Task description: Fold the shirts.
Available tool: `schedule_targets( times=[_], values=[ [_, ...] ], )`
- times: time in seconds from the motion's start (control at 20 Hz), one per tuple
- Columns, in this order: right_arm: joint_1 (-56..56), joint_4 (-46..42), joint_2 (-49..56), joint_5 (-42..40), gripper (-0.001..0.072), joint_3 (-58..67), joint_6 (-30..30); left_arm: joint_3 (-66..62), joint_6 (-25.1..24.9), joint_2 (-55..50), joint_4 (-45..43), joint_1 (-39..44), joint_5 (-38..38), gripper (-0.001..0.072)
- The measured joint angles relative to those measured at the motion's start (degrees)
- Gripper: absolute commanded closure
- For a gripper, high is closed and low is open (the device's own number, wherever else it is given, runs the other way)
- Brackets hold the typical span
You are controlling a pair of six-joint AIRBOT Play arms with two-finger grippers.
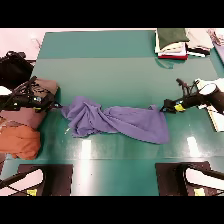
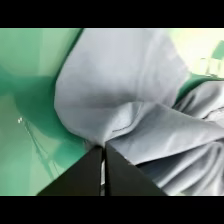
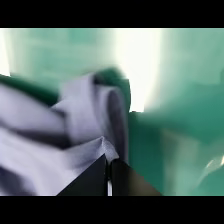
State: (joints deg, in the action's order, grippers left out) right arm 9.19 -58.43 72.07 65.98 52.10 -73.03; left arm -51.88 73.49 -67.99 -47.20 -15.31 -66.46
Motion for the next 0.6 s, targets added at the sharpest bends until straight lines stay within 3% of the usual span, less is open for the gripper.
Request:
schedule_targets(
  times=[0.2, 0.6],
  values=[
    [2.27, -3.08, -11.08, 2.38, 0.0698, 9.99, 0.09, -11.04, 0.15, 7.3, -0.31, -0.09, -0.5, 0.0686],
    [10.25, -4.35, -28.3, 3.82, 0.07, 40.68, -1.14, -55.54, 3.23, 18.49, -0.74, -0.09, 1.4, 0.0687]
  ],
)
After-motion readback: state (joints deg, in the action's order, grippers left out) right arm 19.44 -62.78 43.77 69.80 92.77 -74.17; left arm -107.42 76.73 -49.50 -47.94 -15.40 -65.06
